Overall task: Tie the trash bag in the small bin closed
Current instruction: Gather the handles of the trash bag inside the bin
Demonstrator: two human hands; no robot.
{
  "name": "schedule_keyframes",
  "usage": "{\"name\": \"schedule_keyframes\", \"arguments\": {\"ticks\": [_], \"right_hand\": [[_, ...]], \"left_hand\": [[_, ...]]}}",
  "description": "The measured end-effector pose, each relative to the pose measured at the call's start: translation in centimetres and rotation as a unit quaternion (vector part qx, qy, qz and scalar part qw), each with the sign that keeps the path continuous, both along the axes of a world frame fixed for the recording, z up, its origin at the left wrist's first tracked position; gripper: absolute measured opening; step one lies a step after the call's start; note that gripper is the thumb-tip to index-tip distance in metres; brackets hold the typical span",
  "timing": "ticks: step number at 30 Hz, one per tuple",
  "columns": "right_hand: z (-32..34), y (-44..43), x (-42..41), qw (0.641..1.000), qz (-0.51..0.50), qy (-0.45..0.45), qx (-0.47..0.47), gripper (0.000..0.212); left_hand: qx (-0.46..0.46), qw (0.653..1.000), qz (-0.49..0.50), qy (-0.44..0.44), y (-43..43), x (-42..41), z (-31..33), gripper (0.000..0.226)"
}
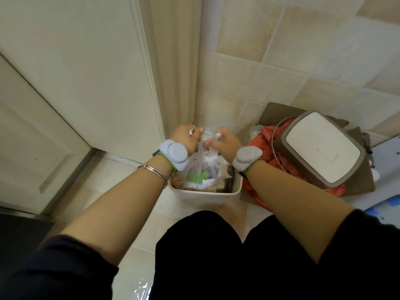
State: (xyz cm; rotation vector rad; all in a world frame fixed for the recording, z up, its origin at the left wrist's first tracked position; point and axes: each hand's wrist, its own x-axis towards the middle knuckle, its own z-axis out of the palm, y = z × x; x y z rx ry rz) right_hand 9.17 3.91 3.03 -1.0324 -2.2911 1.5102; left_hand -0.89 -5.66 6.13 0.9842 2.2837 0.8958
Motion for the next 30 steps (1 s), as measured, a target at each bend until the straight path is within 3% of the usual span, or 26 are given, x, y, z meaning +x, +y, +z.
{"name": "schedule_keyframes", "arguments": {"ticks": [3,5,7,9,12,14,18,20,23,26,28,30], "right_hand": [[0.3,-1.1,-0.8,0.995,0.076,0.017,0.056,0.019],[0.4,-0.7,-1.2,0.997,0.042,0.02,0.062,0.012],[0.3,0.2,-1.2,0.998,-0.008,0.0,0.06,0.029],[0.2,0.8,-1.0,0.997,-0.024,-0.008,0.078,0.043],[0.0,1.2,-0.9,0.997,-0.024,-0.002,0.071,0.042],[0.1,1.1,-0.8,0.996,-0.035,0.007,0.077,0.046],[1.0,1.4,0.2,0.986,-0.03,-0.013,0.165,0.038],[1.9,1.6,0.9,0.973,0.018,-0.052,0.223,0.035],[3.1,1.4,1.0,0.939,0.129,-0.116,0.297,0.02],[3.7,1.4,0.4,0.935,0.177,-0.076,0.296,0.015],[3.8,1.7,-0.1,0.945,0.18,-0.042,0.271,0.022],[3.6,2.3,0.0,0.955,0.171,-0.058,0.237,0.061]], "left_hand": [[0.022,0.999,0.002,-0.035,1.5,0.7,0.1,0.046],[0.057,0.995,0.017,-0.084,1.6,0.7,-0.4,0.039],[0.106,0.98,0.034,-0.162,0.9,0.5,-1.3,0.018],[0.098,0.976,0.018,-0.196,0.0,0.4,-2.6,0.016],[0.01,0.991,-0.063,-0.113,-0.3,1.3,-4.2,0.031],[0.011,0.99,-0.086,-0.114,0.0,2.4,-4.6,0.021],[0.031,0.995,-0.031,-0.085,1.3,2.5,-4.6,0.038],[-0.012,0.998,-0.012,-0.06,1.9,2.1,-4.5,0.042],[-0.093,0.993,-0.074,-0.016,2.8,2.6,-4.5,0.054],[-0.187,0.968,-0.147,0.084,3.3,3.3,-4.2,0.047],[-0.184,0.968,-0.146,0.087,3.3,3.1,-3.5,0.04],[-0.122,0.98,-0.14,0.066,3.2,2.5,-3.0,0.033]]}}
